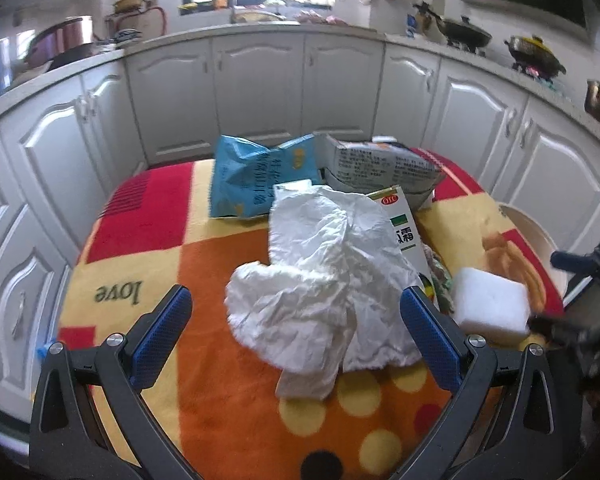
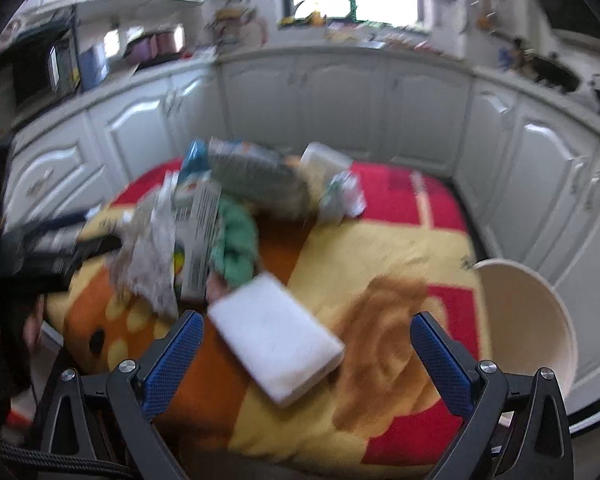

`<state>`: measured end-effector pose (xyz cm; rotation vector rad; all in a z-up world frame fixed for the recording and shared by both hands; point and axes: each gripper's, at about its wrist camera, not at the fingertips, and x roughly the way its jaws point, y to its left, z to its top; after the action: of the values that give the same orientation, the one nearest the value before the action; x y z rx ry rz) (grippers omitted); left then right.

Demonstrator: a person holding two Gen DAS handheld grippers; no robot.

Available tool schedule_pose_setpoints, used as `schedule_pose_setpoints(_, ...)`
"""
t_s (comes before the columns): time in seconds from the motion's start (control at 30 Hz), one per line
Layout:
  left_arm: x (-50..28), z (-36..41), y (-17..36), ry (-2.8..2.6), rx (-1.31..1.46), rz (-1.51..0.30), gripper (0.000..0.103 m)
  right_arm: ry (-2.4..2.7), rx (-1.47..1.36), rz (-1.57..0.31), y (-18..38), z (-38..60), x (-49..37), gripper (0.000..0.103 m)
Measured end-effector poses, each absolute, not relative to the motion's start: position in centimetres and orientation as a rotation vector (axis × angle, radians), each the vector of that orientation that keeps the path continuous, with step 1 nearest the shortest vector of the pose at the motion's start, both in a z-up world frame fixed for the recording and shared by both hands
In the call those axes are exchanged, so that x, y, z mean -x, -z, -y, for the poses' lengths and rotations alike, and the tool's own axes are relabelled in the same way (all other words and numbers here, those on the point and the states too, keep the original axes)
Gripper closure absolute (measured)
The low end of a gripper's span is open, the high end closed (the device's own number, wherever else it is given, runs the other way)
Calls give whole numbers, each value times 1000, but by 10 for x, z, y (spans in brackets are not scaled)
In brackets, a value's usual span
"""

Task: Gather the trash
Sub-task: 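Grasp the crumpled white tissue with the left tool while the right tool grasps the white sponge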

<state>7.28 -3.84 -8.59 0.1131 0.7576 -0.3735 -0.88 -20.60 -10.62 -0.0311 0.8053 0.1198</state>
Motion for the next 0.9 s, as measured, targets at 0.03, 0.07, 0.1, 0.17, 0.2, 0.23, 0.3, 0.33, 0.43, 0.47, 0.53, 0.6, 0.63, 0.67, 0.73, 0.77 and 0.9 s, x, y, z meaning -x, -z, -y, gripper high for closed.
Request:
schedule_pose_setpoints(0.03, -77, 41, 88, 385, -122, -770, 3, -152, 42, -836, 113, 204, 6, 0)
schedule_pose_setpoints(0.07, -81, 43, 90, 397, -130, -784, 8, -189, 51, -864, 121, 203, 2, 0)
schedule_pose_setpoints(0.1, -85, 46, 92, 416, -136, -802, 11, -211, 55, -881, 125, 202, -1, 0)
schedule_pose_setpoints(0.17, -92, 49, 95, 447, -140, -831, 25, -233, 75, -908, 134, 200, -9, 0)
schedule_pose_setpoints(0.2, -95, 50, 98, 460, -139, -849, 30, -233, 92, -917, 139, 199, -14, 0)
schedule_pose_setpoints(0.23, -97, 50, 100, 476, -128, -864, 40, -233, 102, -925, 142, 199, -19, 0)
schedule_pose_setpoints(0.3, -101, 45, 99, 509, -81, -890, 56, -248, 97, -950, 148, 200, -27, 0)
schedule_pose_setpoints(0.33, -102, 42, 97, 506, -68, -898, 62, -265, 86, -965, 151, 200, -31, 1)
schedule_pose_setpoints(0.43, -100, 31, 90, 514, -39, -911, 64, -291, 52, -972, 152, 201, -32, 30)
schedule_pose_setpoints(0.47, -98, 26, 84, 518, -30, -914, 64, -317, 14, -971, 152, 202, -32, 30)
schedule_pose_setpoints(0.53, -94, 21, 72, 523, -27, -897, 65, -303, -14, -944, 148, 203, -29, 32)
schedule_pose_setpoints(0.6, -90, 15, 56, 539, -27, -880, 65, -305, -31, -916, 140, 205, -23, 33)
schedule_pose_setpoints(0.63, -89, 12, 49, 551, -18, -878, 65, -307, -44, -894, 133, 206, -20, 33)
schedule_pose_setpoints(0.67, -89, 10, 43, 564, -2, -878, 66, -307, -49, -881, 129, 207, -18, 33)
schedule_pose_setpoints(0.73, -90, 6, 30, 598, 47, -894, 66, -300, -58, -842, 116, 209, -14, 32)
schedule_pose_setpoints(0.77, -91, 6, 26, 618, 67, -903, 67, -294, -58, -828, 111, 210, -11, 32)
schedule_pose_setpoints(0.9, -92, 10, 5, 740, 161, -925, 73, -261, -52, -787, 94, 218, -3, 31)
